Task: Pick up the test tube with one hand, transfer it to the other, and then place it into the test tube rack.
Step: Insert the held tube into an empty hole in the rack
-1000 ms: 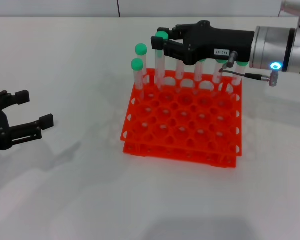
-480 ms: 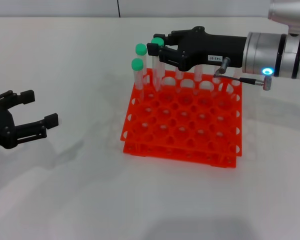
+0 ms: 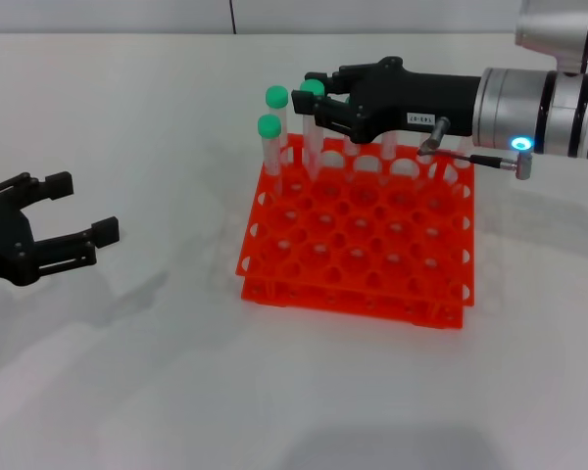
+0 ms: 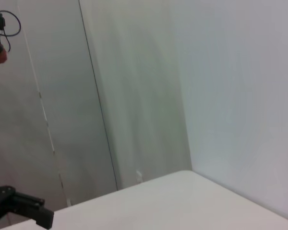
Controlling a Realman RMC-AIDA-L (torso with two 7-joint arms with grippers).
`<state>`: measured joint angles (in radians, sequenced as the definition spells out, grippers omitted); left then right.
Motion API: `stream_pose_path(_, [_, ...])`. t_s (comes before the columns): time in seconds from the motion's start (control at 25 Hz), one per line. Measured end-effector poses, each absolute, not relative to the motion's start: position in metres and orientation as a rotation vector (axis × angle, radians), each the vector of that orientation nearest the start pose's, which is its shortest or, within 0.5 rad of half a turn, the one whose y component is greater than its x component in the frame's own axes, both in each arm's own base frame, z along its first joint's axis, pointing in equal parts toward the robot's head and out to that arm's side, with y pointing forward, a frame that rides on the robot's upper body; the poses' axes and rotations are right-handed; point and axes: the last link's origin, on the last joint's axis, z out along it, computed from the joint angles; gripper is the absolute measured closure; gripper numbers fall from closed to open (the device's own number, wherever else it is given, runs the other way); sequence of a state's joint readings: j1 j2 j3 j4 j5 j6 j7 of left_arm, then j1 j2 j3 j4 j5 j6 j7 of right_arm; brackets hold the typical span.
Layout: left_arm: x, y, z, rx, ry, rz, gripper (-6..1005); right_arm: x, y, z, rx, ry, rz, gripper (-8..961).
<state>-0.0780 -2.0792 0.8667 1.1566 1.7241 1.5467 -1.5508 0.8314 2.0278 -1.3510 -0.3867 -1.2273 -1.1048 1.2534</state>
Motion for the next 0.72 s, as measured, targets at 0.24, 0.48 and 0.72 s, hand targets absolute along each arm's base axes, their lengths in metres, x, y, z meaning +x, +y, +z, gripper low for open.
stream_pose_path(0.24, [-0.304, 0.26, 0.076, -2.435, -0.68, -0.635, 107, 0.156, 0.41, -0.059, -2.665, 0.449, 0.792, 661])
stream_pose_path(0.48, [-0.302, 0.262, 0.076, -2.438, -0.671, -0.637, 107, 0.161, 0.41, -0.061, -2.662, 0.473, 0.776, 660])
stream_pose_path(0.72, [-0.301, 0.264, 0.076, -2.443, -0.666, -0.635, 107, 0.165, 0.407, -0.068, -2.676, 0.479, 0.733, 659])
